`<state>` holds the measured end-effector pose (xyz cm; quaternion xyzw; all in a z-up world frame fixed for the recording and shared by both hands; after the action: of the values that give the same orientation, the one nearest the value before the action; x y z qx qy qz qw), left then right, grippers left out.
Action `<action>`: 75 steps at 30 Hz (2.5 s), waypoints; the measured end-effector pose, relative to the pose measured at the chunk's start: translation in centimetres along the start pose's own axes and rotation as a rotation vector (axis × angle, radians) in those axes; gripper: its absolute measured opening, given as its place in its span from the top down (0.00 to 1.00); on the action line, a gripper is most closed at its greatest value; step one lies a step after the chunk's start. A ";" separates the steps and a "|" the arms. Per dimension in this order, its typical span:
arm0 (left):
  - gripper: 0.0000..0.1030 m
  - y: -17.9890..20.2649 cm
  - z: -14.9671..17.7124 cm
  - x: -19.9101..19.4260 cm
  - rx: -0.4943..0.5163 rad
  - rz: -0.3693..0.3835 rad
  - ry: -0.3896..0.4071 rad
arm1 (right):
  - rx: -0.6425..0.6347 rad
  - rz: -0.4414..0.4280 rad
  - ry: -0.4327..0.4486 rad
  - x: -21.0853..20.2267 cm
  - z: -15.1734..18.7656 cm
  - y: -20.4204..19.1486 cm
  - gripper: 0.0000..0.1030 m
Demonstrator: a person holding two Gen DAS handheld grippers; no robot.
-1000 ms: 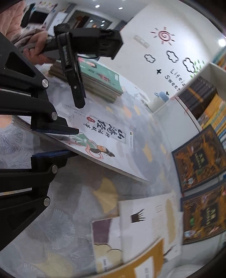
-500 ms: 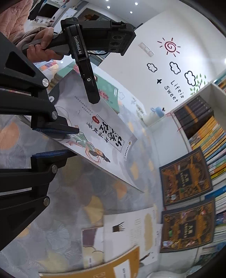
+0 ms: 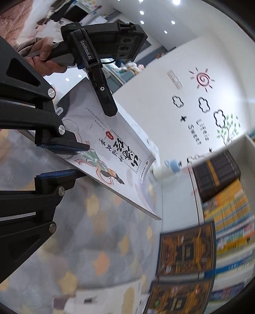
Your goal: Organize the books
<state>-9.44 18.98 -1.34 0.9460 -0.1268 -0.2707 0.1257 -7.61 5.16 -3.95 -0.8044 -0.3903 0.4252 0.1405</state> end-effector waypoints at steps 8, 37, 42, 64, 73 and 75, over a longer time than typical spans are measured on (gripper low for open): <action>0.61 -5.9 1.0 -1.2 -0.085 -0.087 -0.003 | -0.066 -0.004 -0.034 4.6 -0.1 -4.0 0.83; 0.58 -11.7 5.8 -0.1 -0.112 -0.331 -0.213 | -0.019 0.007 -0.225 12.9 4.1 -3.9 0.81; 0.57 -12.3 5.8 -0.2 -0.083 -0.410 -0.237 | -0.011 0.012 -0.235 13.0 4.4 -3.7 0.80; 0.45 -9.1 3.9 -0.7 -0.002 -0.424 -0.217 | 0.001 0.023 -0.200 9.3 3.8 -2.5 0.52; 0.39 -3.2 1.5 -0.5 0.104 -0.380 -0.170 | 0.103 0.061 0.039 -1.1 0.3 3.5 0.52; 0.39 -1.8 1.0 -0.2 0.121 -0.360 -0.167 | 0.146 0.075 0.084 -3.3 -0.3 5.6 0.52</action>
<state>-9.88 20.53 -2.62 0.9335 0.0180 -0.3582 0.0072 -5.65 -0.95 -4.99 -0.8233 -0.3215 0.4234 0.1989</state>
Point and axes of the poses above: each gripper's, at about its wrist camera, not at the fingertips, and x roughly the way its jaws point, y to its right, z to its underside, the point moved 8 cm from there along x, roughly the way its jaws point, and after that the axes turned 13 degrees about x, right-handed, at the moved point
